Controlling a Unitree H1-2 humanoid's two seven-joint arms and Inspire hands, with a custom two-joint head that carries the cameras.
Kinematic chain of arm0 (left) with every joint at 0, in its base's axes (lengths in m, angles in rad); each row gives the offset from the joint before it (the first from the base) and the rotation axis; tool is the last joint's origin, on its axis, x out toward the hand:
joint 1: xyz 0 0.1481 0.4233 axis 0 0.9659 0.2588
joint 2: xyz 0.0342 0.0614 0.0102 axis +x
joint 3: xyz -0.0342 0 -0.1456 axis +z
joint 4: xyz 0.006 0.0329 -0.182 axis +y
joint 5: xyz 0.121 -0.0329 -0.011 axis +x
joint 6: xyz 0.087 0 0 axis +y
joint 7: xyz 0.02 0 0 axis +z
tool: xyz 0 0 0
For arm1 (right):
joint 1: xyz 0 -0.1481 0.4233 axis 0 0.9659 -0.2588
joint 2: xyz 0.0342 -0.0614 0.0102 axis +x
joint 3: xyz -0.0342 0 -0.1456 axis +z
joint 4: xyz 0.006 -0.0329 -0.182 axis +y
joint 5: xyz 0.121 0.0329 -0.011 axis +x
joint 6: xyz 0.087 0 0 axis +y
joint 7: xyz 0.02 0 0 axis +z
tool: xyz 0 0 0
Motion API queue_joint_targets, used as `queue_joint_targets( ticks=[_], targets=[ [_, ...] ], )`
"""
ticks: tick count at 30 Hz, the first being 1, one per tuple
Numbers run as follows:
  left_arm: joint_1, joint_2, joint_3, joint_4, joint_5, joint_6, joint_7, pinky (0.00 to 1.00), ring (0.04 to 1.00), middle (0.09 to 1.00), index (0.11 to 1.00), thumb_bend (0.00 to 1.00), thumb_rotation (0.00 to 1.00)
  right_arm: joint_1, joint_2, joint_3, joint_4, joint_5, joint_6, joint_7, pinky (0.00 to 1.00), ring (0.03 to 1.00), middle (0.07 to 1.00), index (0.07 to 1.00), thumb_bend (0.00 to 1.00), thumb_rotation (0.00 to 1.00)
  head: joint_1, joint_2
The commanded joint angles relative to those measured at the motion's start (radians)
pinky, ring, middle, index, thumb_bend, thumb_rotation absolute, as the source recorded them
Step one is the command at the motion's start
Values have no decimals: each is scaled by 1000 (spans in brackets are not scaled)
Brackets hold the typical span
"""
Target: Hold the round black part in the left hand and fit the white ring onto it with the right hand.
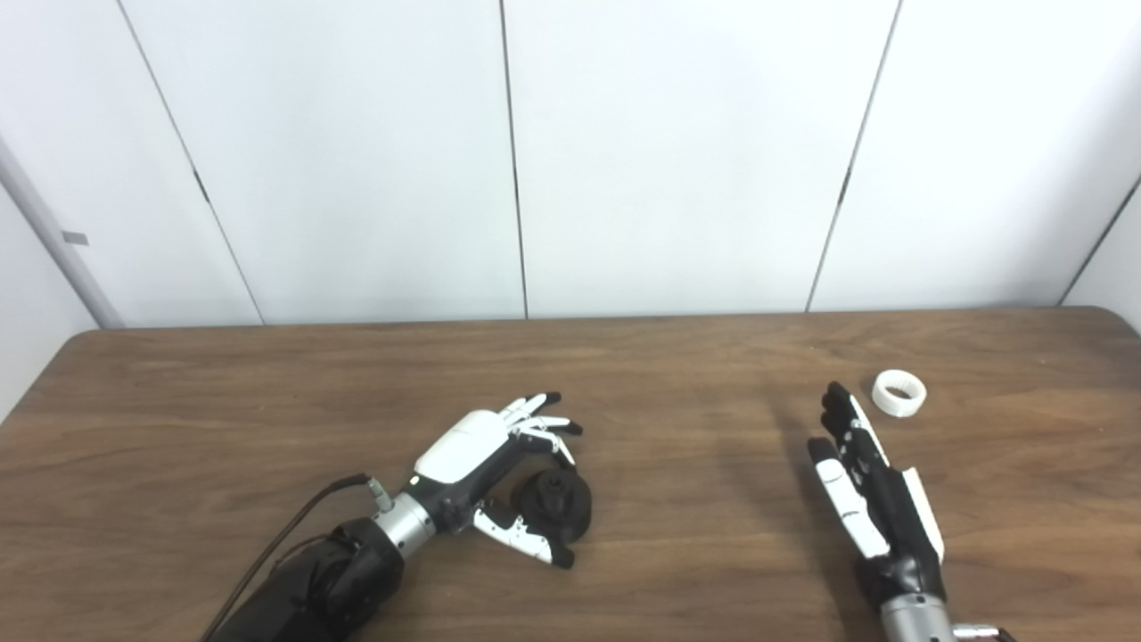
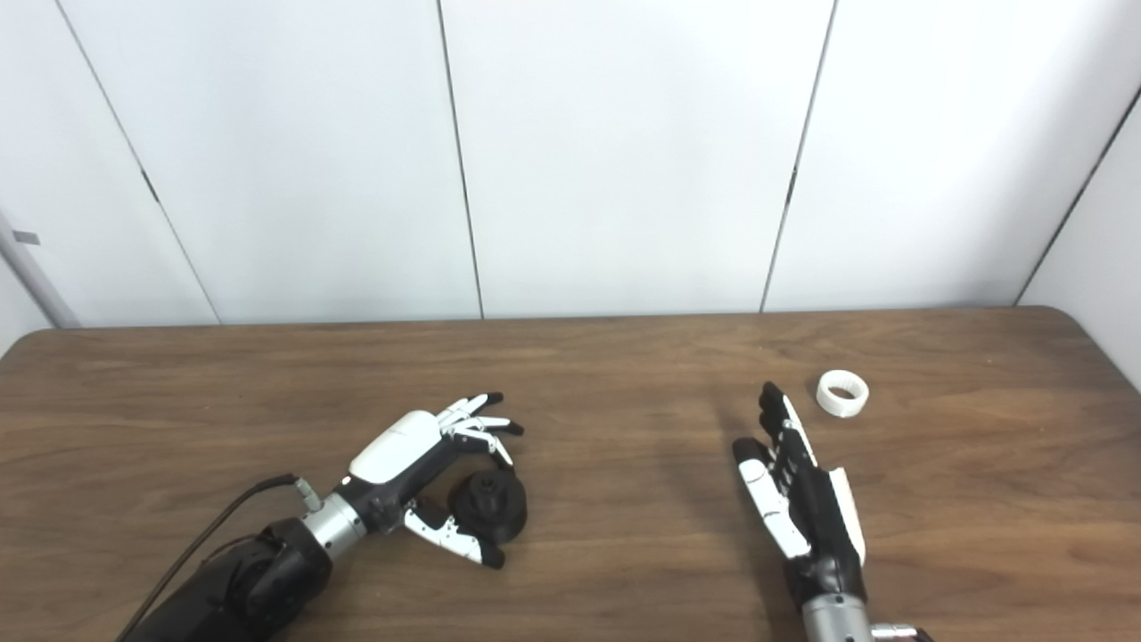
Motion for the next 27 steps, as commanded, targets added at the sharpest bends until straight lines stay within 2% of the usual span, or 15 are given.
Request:
queue_joint_targets(
  ticks=[1,8,11,15,20,22,25,27],
  targets=[
    [-14,38,-16,26,22,15,-11,1000,1000,854,480,525,55,-19,2,1,-48,1,-11,-2,904,979,962,953,354,712,-2,0],
    [-11,47,-25,23,9,15,-15,1000,1000,847,479,525,56,-25,-4,6,-87,-10,8,-3,895,973,959,948,371,725,-24,1],
    [-8,44,-19,17,11,15,-20,1000,1000,845,479,525,56,-31,-16,8,-113,-58,20,-12,860,958,951,940,384,703,-35,-2],
    [-1,35,-5,9,-1,15,-28,1000,1000,848,480,525,56,-55,-21,4,-184,-151,64,-41,894,936,919,905,451,605,-44,-3],
    [5,27,-14,7,-7,15,-14,1000,1000,852,480,525,56,-127,-36,-13,-293,-203,142,-48,794,877,885,861,502,460,-69,-13],
    [8,23,-17,10,-9,16,-11,1000,1000,851,480,525,57,-170,-68,-26,-329,-213,187,-33,766,873,891,857,522,371,-78,-16],
    [8,18,-26,21,-18,15,-2,1000,1000,850,480,525,56,-218,-125,-49,-330,-220,211,-17,739,860,871,836,558,268,-88,-21],
    [8,16,-32,24,-25,15,0,1000,1000,852,479,525,57,-239,-164,-63,-323,-242,234,-10,724,849,857,823,587,251,-94,-22]
  ],
)
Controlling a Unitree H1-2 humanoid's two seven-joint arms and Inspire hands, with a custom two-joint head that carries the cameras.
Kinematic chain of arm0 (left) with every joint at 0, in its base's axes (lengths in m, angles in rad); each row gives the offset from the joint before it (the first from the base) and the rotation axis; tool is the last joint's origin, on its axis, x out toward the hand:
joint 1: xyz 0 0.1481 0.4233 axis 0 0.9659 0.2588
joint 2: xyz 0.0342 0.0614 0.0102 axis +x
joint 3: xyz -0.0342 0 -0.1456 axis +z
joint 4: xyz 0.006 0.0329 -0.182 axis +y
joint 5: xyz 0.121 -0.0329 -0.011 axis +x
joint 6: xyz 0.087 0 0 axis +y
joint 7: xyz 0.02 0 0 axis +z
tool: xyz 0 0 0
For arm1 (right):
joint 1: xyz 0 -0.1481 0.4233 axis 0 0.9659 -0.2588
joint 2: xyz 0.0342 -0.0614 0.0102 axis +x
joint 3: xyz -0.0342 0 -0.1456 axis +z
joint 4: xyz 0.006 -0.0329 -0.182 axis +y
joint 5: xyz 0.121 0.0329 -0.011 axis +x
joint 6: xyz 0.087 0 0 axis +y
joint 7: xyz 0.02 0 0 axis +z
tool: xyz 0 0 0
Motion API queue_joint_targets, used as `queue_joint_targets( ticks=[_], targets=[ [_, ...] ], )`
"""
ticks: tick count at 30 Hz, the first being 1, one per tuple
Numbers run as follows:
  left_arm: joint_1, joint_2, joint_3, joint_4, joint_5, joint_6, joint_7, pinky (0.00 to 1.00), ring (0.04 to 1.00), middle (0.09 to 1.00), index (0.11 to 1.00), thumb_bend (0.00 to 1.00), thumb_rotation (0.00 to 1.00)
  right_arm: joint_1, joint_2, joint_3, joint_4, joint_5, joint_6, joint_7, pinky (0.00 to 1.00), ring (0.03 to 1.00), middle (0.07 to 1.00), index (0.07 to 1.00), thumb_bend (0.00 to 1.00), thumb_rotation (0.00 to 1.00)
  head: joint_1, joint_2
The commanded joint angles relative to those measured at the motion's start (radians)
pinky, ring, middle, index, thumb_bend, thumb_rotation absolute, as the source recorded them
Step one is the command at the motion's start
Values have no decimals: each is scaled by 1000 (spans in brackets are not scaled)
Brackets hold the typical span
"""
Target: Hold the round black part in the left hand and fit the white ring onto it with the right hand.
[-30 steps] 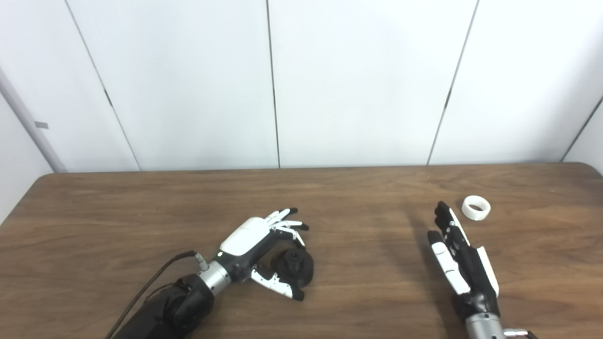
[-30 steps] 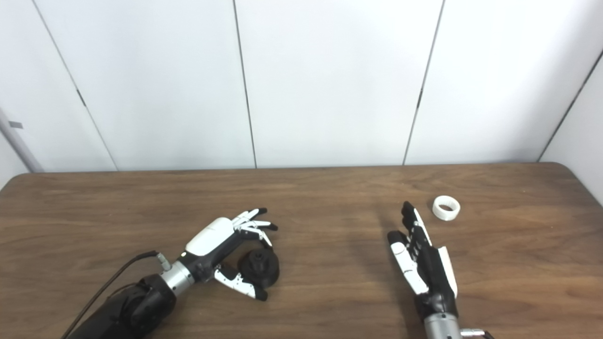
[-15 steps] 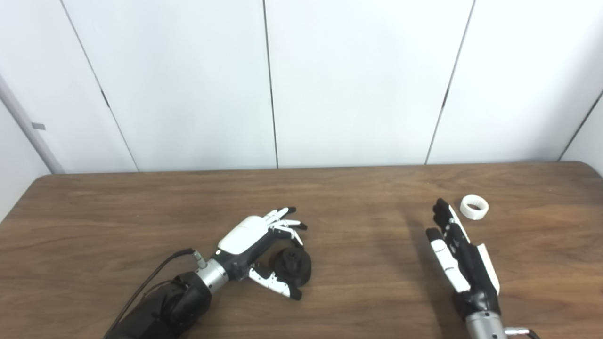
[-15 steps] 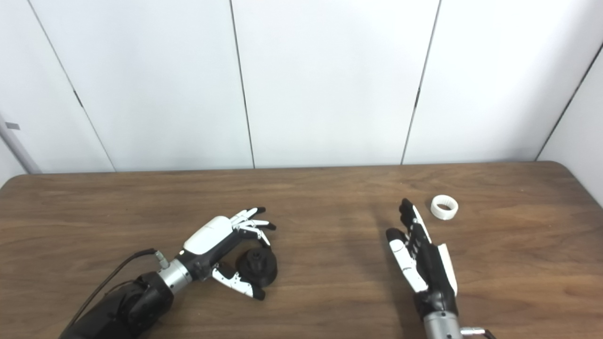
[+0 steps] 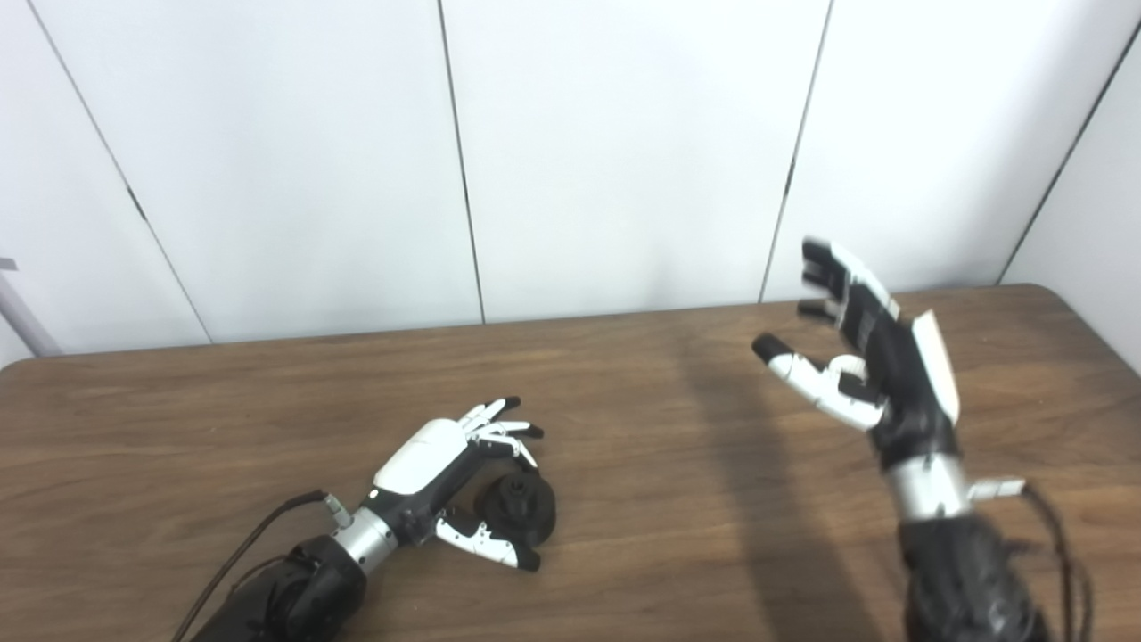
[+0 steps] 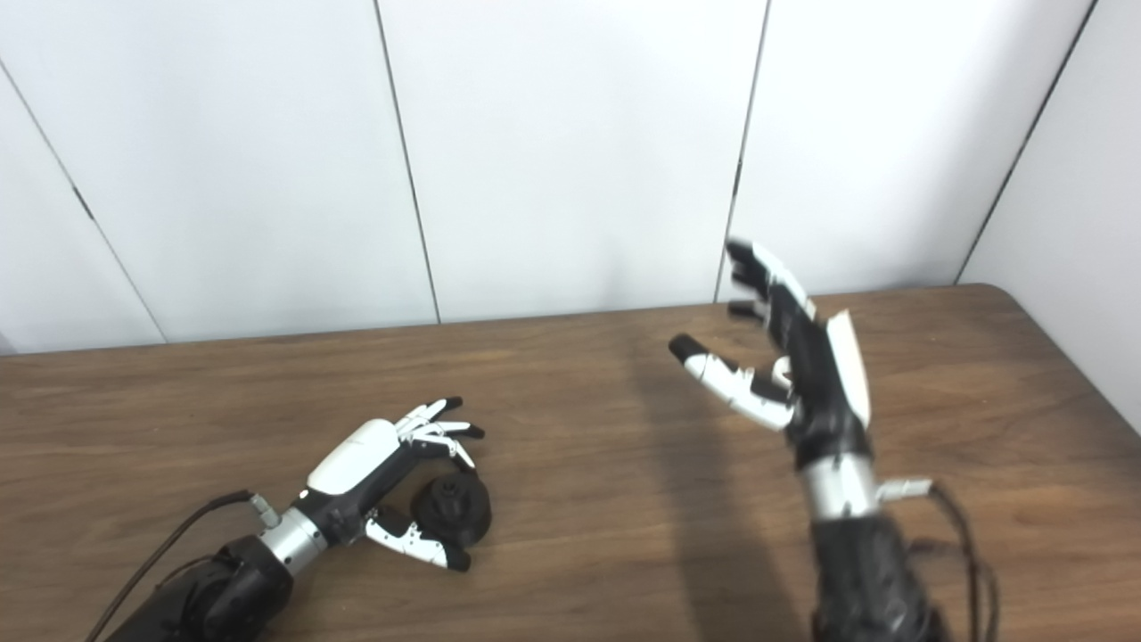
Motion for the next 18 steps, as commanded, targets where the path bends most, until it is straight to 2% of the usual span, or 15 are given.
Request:
queue_joint_targets(
  ticks=[1,4,9,13,18],
  targets=[
    [8,8,-14,24,8,15,-4,1000,1000,854,479,525,57,-35,-42,-24,-14,-14,17,7,706,836,851,811,615,251,-4,1],
    [11,6,-13,23,3,15,-4,1000,1000,854,480,525,57,-54,-107,-41,3,-22,31,23,704,829,849,796,661,220,-19,-3],
    [9,6,-15,25,-9,15,-5,1000,1000,860,480,525,56,-72,-228,-36,20,-97,80,71,745,840,849,750,743,205,-37,-10],
    [10,9,-17,23,-14,15,3,1000,1000,858,480,525,56,-92,-321,-26,89,-109,47,111,814,865,852,731,784,202,-53,-19],
    [11,20,-25,23,-13,15,17,1000,1000,860,480,525,56,-124,-390,-11,176,-107,11,143,764,849,847,714,820,165,-80,-29]
  ],
)
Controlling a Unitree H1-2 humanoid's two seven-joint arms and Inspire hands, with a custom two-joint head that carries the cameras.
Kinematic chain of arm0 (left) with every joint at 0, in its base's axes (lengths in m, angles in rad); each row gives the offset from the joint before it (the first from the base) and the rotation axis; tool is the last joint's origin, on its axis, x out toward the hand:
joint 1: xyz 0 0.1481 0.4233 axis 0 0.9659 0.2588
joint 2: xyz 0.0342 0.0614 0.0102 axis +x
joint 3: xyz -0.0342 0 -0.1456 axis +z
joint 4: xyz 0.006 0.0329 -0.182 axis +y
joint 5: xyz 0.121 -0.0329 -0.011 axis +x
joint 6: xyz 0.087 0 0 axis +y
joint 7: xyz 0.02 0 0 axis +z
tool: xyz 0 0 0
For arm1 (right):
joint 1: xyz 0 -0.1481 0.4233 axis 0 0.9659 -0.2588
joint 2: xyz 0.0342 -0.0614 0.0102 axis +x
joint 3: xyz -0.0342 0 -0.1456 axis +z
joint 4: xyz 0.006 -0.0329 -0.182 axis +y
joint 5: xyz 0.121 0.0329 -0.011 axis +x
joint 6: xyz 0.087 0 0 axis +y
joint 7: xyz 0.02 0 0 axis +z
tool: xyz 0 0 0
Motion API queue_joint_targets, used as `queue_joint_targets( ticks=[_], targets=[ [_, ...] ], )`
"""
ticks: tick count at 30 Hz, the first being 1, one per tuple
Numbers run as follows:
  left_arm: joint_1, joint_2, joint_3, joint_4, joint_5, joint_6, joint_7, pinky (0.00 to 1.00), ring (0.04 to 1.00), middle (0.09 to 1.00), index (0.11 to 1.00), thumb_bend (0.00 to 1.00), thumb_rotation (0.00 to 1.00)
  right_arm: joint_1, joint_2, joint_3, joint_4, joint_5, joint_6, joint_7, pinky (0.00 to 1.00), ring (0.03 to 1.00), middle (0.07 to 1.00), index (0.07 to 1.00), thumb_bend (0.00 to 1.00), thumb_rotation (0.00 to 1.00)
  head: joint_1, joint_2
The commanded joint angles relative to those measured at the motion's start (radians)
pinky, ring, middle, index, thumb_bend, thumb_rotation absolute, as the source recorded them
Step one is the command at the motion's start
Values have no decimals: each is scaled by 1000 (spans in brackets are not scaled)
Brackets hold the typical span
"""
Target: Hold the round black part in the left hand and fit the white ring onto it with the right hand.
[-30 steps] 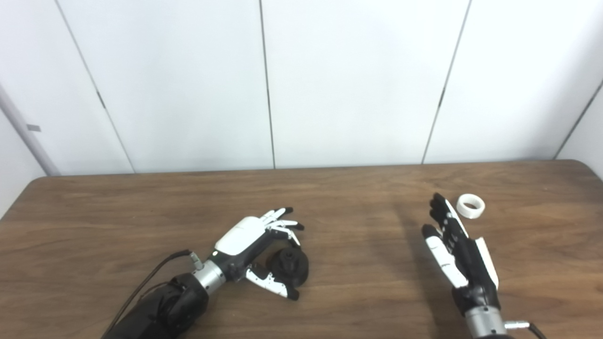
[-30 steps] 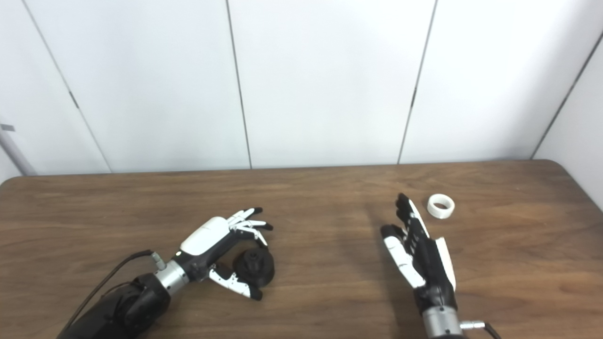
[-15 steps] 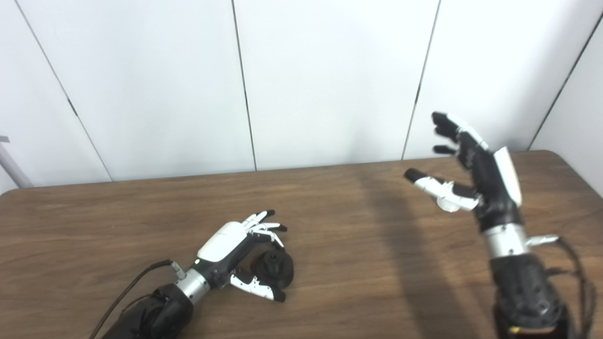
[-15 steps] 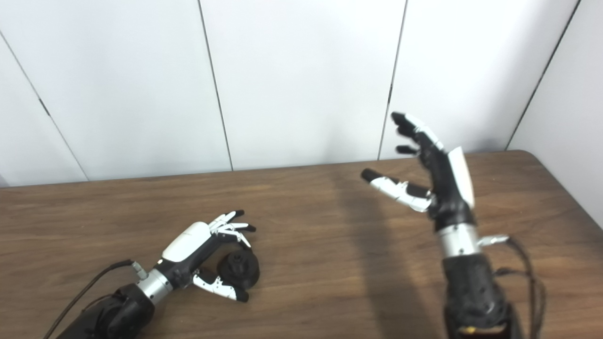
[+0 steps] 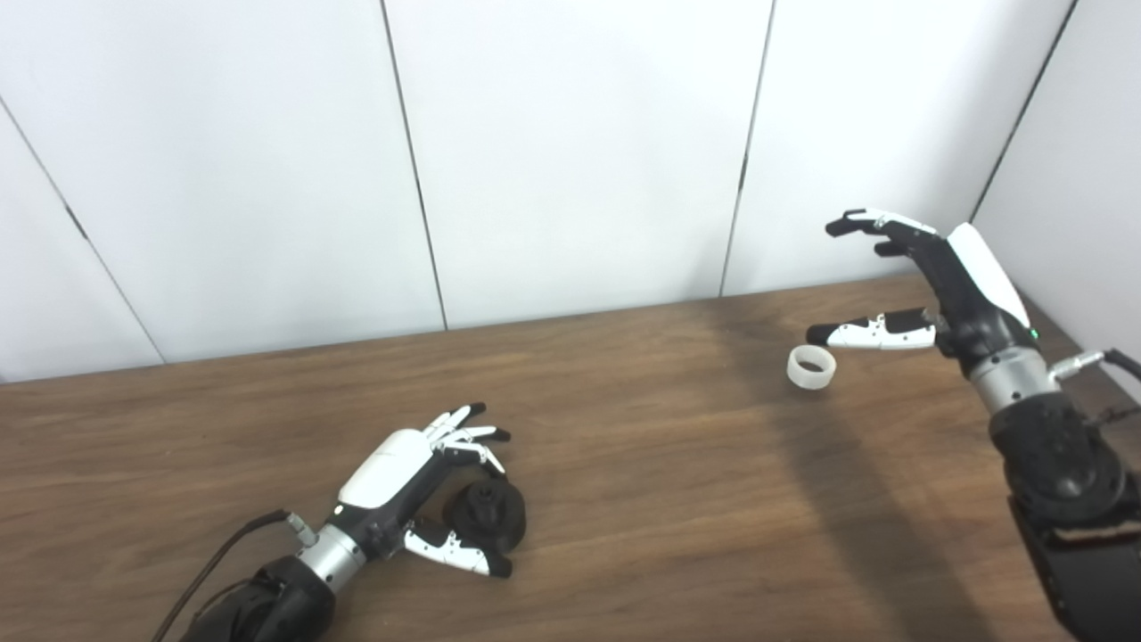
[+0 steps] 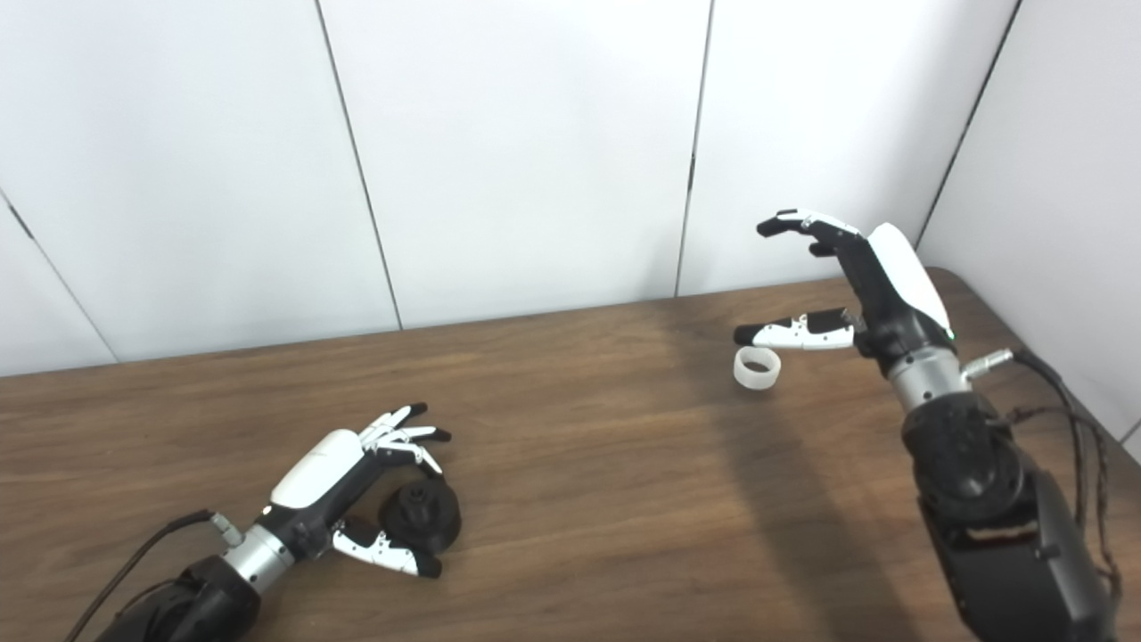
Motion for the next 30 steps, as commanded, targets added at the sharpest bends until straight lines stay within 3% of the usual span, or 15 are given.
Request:
queue_joint_targets(
  ticks=[1,6,11,14,23,30],
  targets=[
    [12,19,-17,21,2,15,2,1000,1000,860,480,525,56,-50,-51,0,7,-8,-55,7,760,847,848,713,821,161,-6,-1],
    [11,33,-25,21,-21,15,6,1000,1000,862,480,525,57,-84,-93,33,76,-35,-83,24,750,836,835,711,831,152,-17,-3],
    [6,40,-33,30,-27,15,15,1000,1000,866,480,525,59,-139,-144,101,173,-83,-112,61,782,860,837,713,859,139,-29,-13],
    [8,44,-31,24,-37,15,4,1000,1000,868,480,525,58,-167,-155,145,219,-116,-127,78,782,866,837,712,868,97,-40,-18],
    [9,51,-38,26,-36,15,11,1000,1000,860,480,525,57,-250,-180,264,343,-220,-130,161,791,908,854,719,901,129,-68,-29],
    [6,55,-54,36,-46,15,22,1000,1000,864,480,525,58,-288,-180,319,420,-268,-172,184,826,912,857,728,896,133,-78,-42]
  ],
)
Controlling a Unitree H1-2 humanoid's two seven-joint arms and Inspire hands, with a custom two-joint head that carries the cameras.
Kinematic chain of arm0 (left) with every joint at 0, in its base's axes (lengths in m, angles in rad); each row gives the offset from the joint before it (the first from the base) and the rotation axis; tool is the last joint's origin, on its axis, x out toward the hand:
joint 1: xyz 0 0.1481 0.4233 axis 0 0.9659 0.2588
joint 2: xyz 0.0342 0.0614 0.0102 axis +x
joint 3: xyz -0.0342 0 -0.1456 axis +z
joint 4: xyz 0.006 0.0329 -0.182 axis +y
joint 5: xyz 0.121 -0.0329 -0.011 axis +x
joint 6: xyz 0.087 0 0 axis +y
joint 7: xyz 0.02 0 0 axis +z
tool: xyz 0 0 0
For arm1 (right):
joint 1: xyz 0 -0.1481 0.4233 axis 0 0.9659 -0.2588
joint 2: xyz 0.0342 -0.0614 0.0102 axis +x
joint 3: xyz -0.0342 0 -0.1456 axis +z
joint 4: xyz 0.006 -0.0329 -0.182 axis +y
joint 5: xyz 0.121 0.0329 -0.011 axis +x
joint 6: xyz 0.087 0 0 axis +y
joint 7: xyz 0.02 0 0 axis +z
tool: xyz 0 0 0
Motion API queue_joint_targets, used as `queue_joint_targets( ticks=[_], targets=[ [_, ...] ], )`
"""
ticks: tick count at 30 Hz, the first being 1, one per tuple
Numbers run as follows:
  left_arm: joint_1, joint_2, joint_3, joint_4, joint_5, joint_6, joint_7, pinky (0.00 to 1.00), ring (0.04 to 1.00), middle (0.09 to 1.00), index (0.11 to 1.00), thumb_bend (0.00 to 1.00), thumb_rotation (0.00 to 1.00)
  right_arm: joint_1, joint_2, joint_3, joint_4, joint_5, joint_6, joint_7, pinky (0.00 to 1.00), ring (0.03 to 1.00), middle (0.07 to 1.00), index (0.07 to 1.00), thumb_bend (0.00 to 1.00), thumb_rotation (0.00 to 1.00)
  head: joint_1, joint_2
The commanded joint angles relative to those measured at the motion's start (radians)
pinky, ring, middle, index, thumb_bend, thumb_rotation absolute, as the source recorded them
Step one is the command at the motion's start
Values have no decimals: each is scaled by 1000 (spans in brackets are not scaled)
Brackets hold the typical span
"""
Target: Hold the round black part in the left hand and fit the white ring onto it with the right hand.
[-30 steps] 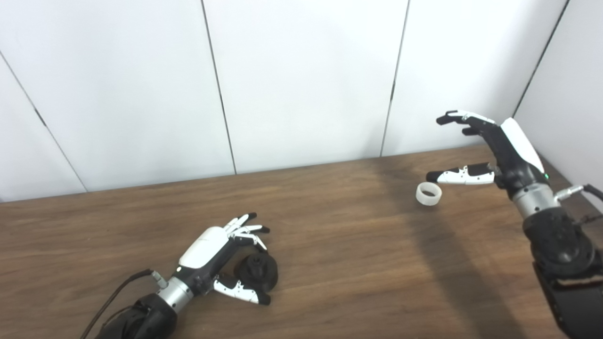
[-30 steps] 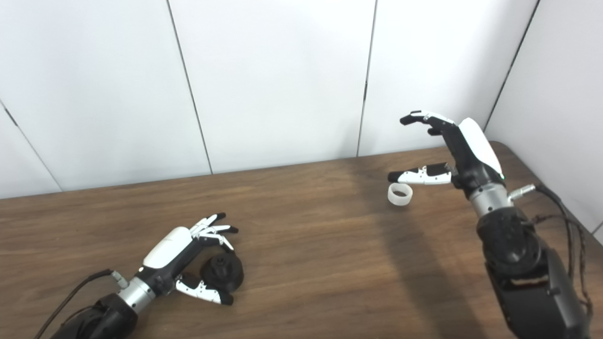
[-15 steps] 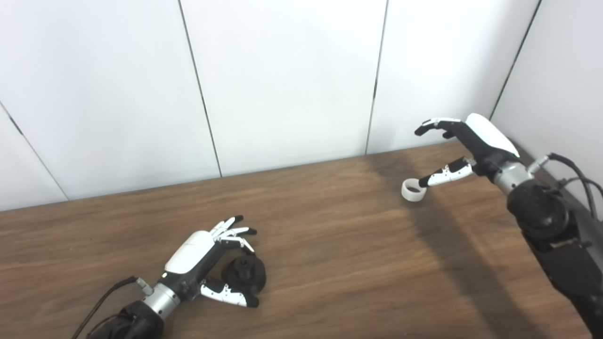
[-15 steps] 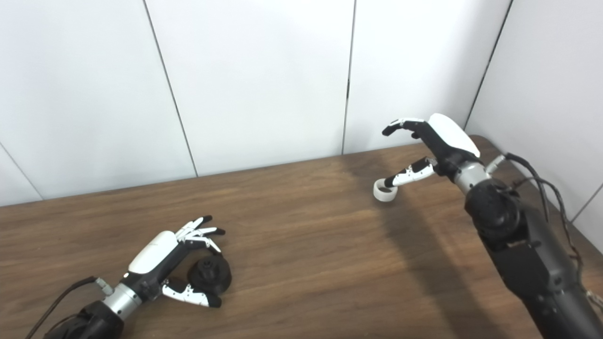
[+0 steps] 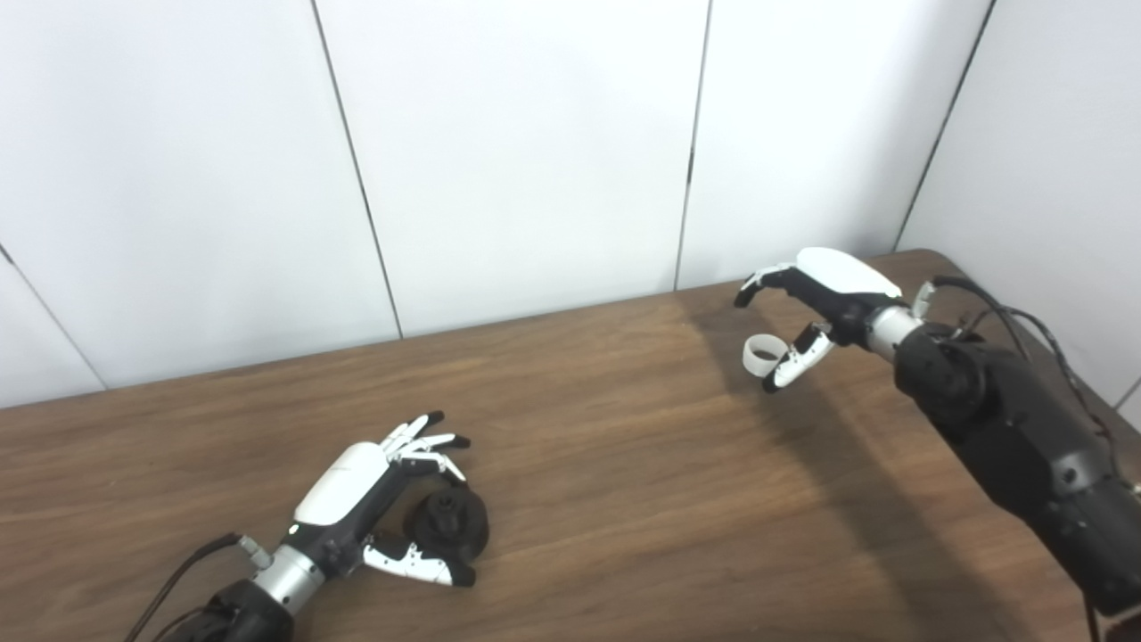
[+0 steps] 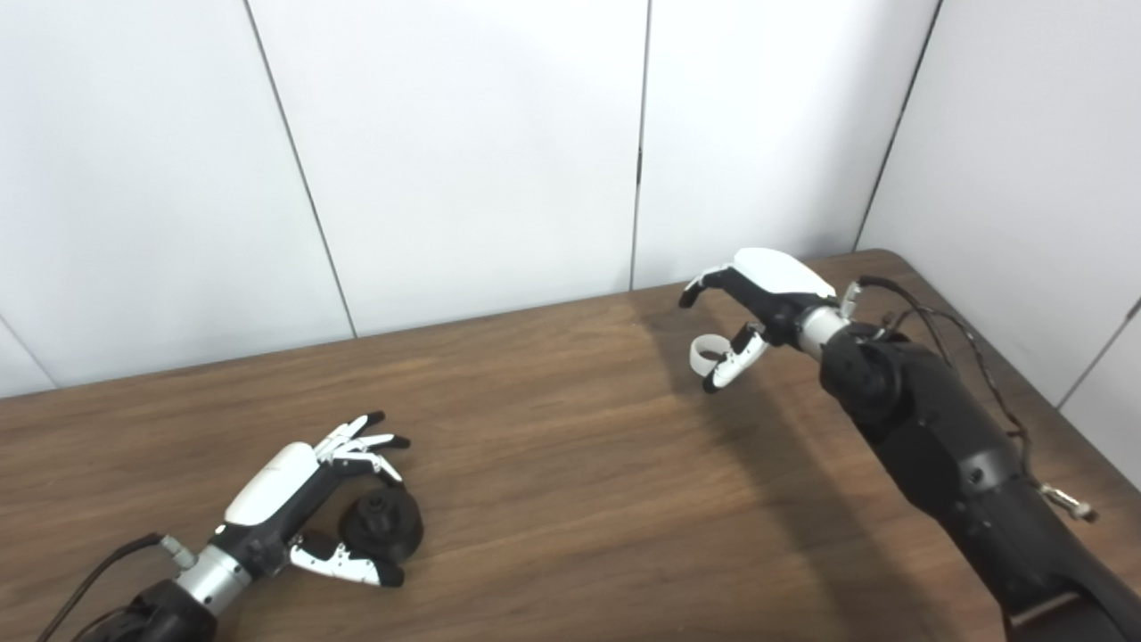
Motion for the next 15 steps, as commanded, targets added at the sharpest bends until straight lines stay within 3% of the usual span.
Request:
queue_joint_targets(
  ticks=[1,6,15],
  targets=[
    [12,26,-17,33,5,15,9,1000,1000,863,480,525,58,-59,-40,0,2,-19,-39,-13,838,910,855,727,896,133,-1,1],
    [14,28,-20,32,-3,15,6,1000,1000,862,481,525,58,-93,-43,38,57,-68,-60,-2,872,909,859,728,892,163,-5,-4],
    [19,28,-25,35,-14,15,12,1000,1000,859,480,525,57,-139,-49,49,76,-96,-57,24,873,909,862,743,883,161,-20,-18]
  ],
)
